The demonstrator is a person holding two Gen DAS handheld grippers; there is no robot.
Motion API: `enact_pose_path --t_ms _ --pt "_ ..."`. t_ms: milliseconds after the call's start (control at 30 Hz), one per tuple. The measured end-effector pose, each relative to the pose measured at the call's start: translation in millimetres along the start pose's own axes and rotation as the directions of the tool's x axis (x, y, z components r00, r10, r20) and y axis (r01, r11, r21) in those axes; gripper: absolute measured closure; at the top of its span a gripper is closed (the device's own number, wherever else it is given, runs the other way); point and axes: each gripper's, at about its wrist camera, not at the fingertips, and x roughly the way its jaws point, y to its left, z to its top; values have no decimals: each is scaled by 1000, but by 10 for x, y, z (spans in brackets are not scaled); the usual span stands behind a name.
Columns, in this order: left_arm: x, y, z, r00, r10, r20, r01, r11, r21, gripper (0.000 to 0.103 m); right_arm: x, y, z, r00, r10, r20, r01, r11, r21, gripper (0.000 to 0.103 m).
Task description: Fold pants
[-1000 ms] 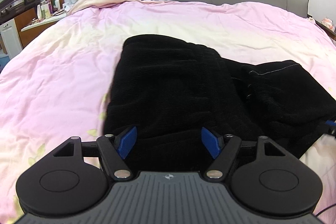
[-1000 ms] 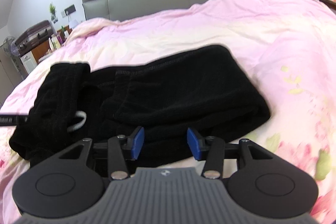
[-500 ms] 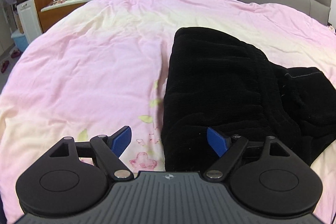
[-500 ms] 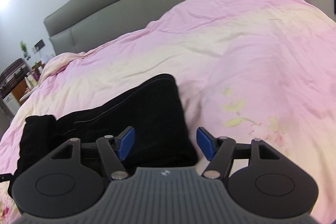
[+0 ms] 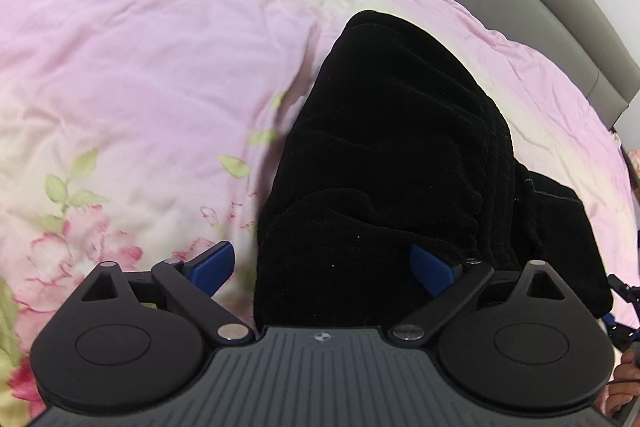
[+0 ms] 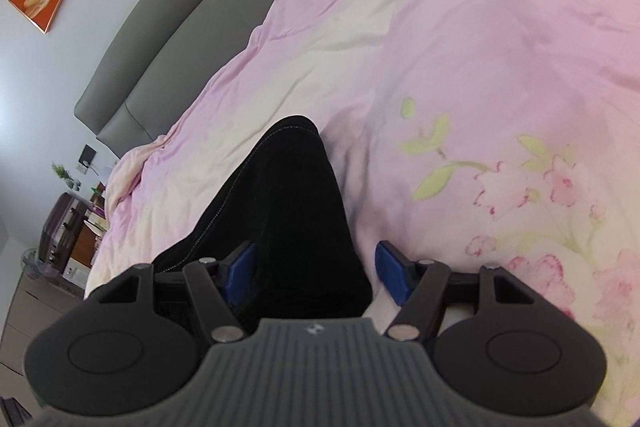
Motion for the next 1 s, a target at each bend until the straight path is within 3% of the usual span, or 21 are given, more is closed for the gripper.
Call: enact_pose_path --t_ms 267,400,500,567,600,633,667,767,867,1000 --pt "222 54 -39 996 -91 -10 89 988 -129 0 18 5 22 995 103 14 -103 994 31 45" --pt "341 -21 -47 998 -59 12 60 988 -142 0 109 28 -11 999 37 -14 -37 999 4 45" --pt "424 -45 -28 999 -42 20 45 986 -160 0 239 59 -72 999 19 -51 -22 999 -45 30" --pt "419 -70 -32 999 -36 29 40 987 -158 0 306 116 -108 997 53 -57 -57 996 -70 12" --pt "391 -82 -49 998 -32 56 41 987 -156 0 332 158 -127 996 67 -57 -72 993 -90 13" --pt "323 -82 -88 994 -20 104 38 985 -166 13 346 187 -146 997 61 -49 -67 991 -113 27" --pt "263 -79 -117 991 -21 132 44 984 -174 29 346 192 -162 998 49 -38 -54 991 -122 69" --pt "129 -130 -154 986 -36 162 65 983 -172 46 236 101 -119 989 150 -13 -150 989 6 76" --pt "9 -143 -90 983 -77 167 107 977 -185 52 -10 230 -55 979 200 35 -200 980 6 79" --pt "-299 -108 41 964 -171 205 208 962 -176 54 -468 326 -43 964 254 81 -261 962 77 79"
